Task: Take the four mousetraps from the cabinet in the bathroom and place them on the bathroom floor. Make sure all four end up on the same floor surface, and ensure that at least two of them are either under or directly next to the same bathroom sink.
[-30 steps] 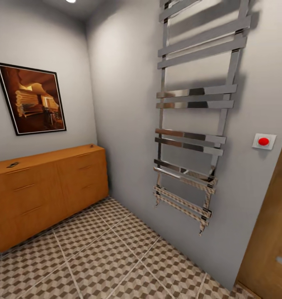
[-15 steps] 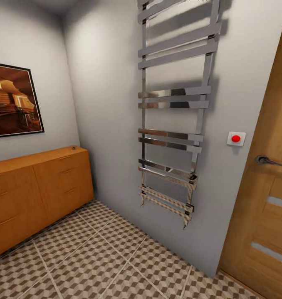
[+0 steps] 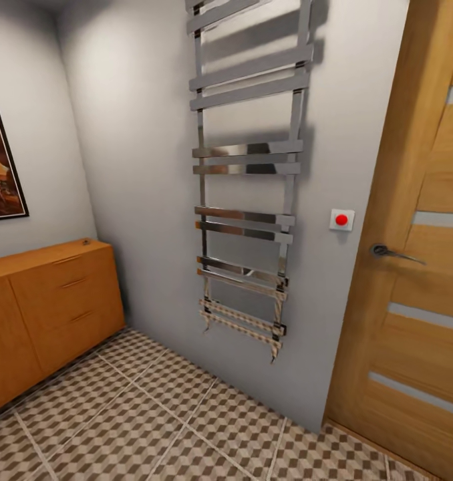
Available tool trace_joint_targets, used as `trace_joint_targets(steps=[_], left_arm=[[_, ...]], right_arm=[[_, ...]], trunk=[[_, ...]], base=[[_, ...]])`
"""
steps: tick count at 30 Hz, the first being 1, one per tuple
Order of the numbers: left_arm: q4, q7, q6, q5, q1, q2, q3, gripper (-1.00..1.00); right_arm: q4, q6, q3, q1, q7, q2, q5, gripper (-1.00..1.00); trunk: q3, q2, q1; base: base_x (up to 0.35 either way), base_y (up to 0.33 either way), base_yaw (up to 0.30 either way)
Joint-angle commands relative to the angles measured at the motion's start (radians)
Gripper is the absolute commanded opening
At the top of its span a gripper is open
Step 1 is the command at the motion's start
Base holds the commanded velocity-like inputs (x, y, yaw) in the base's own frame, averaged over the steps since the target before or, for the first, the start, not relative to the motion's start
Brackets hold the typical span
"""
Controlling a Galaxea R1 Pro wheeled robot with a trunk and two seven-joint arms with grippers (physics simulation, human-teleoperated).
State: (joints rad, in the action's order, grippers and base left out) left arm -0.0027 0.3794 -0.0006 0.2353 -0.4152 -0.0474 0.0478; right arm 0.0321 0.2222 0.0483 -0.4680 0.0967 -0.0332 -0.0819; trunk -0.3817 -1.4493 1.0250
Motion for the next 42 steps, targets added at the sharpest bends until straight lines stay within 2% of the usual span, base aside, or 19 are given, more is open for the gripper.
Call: trace_joint_targets(steps=[1,14,26,42], left_arm=[[0.0,0.003,0.0,-0.001,-0.001,0.0,0.004,-1.0],[0.0,0.004,0.0,-0.001,-0.001,0.001,0.004,-1.0],[0.0,0.004,0.0,-0.001,-0.001,0.001,0.004,-1.0],[0.0,0.004,0.0,-0.001,-0.001,0.001,0.004,-1.0]], right_arm=[[0.002,0.001,0.005,-0.001,0.003,-0.001,-0.008,-1.0],[0.002,0.009,0.005,-0.001,-0.022,-0.001,-0.007,-1.0],[0.002,0.012,0.007,-0.001,-0.036,-0.001,-0.005,-1.0],[0.002,0.013,0.005,-0.001,-0.037,-0.001,-0.007,-1.0]], trunk=[[-0.001,-0.001,0.0],[-0.001,-0.001,0.0],[-0.001,-0.001,0.0],[-0.001,-0.001,0.0]], base=[[0.0,0.0,-0.252],[0.0,0.0,-0.265],[0.0,0.0,-0.088],[0.0,0.0,-0.278]])
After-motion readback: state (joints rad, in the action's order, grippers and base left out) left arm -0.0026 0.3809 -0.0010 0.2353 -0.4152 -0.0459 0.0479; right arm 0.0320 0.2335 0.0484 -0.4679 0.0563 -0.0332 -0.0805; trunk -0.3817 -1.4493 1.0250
